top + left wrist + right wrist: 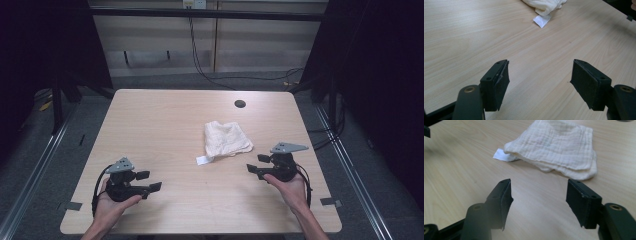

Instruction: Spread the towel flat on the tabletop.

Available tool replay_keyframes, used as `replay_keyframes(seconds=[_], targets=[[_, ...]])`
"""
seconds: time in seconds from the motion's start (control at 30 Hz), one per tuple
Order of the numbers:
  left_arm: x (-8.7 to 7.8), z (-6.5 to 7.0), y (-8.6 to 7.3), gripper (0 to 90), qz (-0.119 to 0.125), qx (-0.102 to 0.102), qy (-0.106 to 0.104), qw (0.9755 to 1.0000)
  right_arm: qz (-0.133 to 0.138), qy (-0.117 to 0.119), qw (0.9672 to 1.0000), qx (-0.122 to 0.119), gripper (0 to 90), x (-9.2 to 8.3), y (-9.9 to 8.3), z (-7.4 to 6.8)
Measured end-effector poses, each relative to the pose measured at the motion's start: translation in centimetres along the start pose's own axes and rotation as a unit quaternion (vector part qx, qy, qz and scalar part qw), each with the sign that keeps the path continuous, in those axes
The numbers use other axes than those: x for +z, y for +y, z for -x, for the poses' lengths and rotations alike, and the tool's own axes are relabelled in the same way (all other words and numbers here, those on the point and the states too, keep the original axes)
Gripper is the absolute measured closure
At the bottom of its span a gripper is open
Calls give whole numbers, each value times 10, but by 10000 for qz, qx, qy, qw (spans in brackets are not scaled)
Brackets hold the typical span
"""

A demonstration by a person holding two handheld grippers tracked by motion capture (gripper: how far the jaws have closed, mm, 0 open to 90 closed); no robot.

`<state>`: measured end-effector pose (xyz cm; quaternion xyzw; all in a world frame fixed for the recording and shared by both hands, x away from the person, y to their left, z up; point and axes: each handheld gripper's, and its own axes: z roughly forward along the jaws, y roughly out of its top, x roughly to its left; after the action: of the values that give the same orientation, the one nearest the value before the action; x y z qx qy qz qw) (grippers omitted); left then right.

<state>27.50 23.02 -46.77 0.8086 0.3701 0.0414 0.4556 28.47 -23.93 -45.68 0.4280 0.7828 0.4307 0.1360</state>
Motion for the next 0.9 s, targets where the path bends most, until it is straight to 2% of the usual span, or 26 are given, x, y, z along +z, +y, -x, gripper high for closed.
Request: replay_keyframes(seconds=[0.03,0.17,0.3,0.37,0.5,0.6,0.67,0.7,0.8,0.83,0.9], targets=[[0,1,0,301,15,-18,-1,10000,10,-34,10000,-61,361,3,3,-1],[-2,1,0,299,0,13,14,10000,18,124,9999,-98,356,15,13,-1],[-2,0,-1,297,20,-11,42,10000,9,282,9996,-46,387,28,25,7],[-2,0,0,295,8,-3,45,10000,-47,333,9994,-51,376,34,29,11],[-2,0,-1,295,-16,2,44,10000,-50,292,9994,-149,354,42,38,13],[-2,1,-1,295,1,-4,51,10000,6,290,9995,-107,398,46,44,15],[-3,1,-2,295,2,1,37,10000,-21,276,9996,-77,393,50,49,19],[-3,1,-2,295,-4,10,38,10000,-146,235,9996,-85,391,55,55,23],[-3,1,-1,295,4,10,37,10000,-247,252,9994,-49,416,61,59,27],[-2,1,-1,295,-19,16,41,10000,-373,330,9987,-94,437,69,63,31],[-1,1,-1,295,-18,26,23,10000,-490,317,9982,-158,444,79,65,34]])
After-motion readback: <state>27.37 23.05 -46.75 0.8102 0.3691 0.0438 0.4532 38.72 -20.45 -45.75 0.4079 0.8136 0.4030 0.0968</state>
